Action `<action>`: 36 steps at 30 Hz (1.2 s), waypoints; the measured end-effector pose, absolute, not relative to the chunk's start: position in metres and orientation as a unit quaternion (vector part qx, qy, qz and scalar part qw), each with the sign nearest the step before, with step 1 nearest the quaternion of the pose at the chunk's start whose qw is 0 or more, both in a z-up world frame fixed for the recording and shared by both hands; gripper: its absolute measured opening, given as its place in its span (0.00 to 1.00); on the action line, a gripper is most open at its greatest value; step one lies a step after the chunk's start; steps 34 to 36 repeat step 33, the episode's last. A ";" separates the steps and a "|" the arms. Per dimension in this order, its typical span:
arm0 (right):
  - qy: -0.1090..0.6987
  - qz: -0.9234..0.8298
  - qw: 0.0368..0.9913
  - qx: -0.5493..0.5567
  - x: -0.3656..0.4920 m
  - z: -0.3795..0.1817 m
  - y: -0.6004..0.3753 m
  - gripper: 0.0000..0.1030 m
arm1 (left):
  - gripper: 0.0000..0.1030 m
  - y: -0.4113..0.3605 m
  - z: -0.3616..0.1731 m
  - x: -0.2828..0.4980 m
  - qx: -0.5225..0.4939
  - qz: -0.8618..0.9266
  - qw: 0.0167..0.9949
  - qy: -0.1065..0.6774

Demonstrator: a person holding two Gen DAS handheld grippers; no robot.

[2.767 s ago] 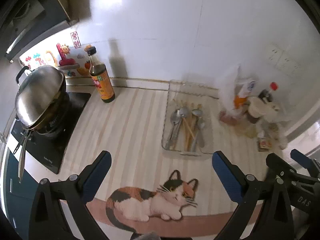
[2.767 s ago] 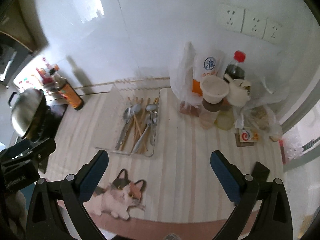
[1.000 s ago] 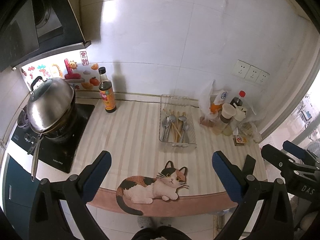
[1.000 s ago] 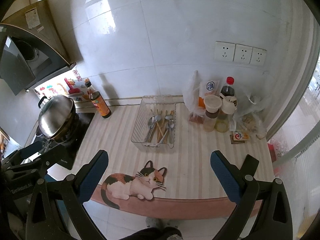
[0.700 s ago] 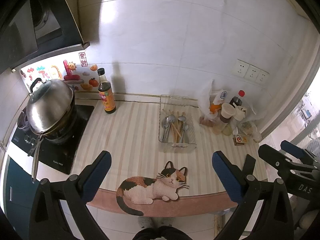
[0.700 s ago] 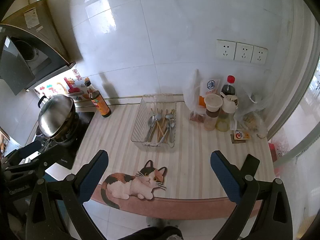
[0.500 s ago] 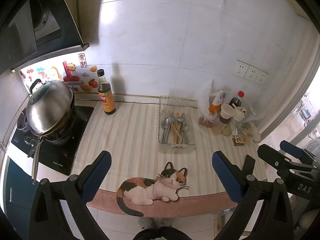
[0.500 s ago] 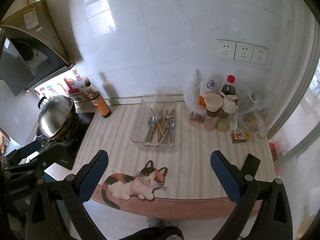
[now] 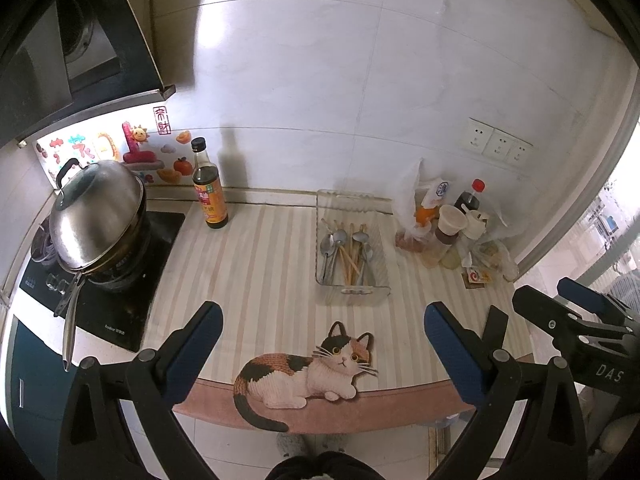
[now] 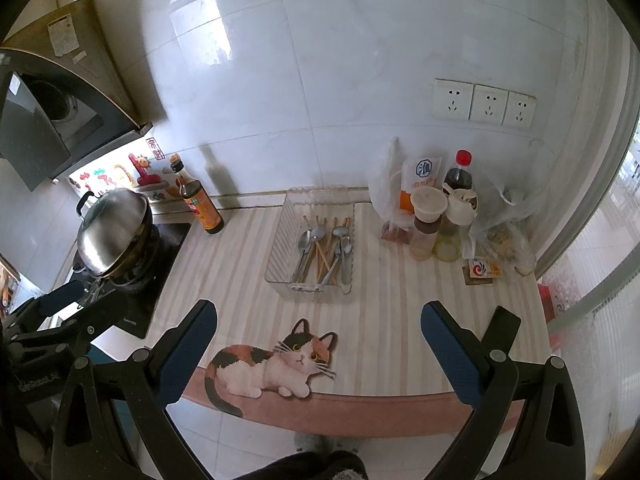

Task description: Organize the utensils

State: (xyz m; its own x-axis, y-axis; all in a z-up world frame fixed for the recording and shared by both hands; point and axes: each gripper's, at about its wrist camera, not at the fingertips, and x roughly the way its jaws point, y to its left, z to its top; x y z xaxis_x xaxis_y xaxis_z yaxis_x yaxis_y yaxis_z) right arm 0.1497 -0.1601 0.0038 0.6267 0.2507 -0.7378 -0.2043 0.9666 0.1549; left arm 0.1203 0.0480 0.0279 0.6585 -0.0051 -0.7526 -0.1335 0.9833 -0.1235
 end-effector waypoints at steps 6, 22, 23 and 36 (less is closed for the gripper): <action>0.412 0.126 0.902 0.027 0.150 0.005 -0.160 1.00 | 1.00 0.048 0.029 0.117 -0.079 0.026 0.909 0.408; 0.413 0.126 0.902 0.027 0.150 0.005 -0.160 1.00 | 1.00 0.049 0.034 0.115 -0.076 0.023 0.911 0.405; 0.413 0.127 0.902 0.027 0.150 0.005 -0.160 1.00 | 1.00 0.050 0.033 0.116 -0.076 0.024 0.911 0.405; 0.413 0.125 0.902 0.028 0.150 0.005 -0.156 1.00 | 1.00 0.054 0.036 0.111 -0.077 0.025 0.910 0.406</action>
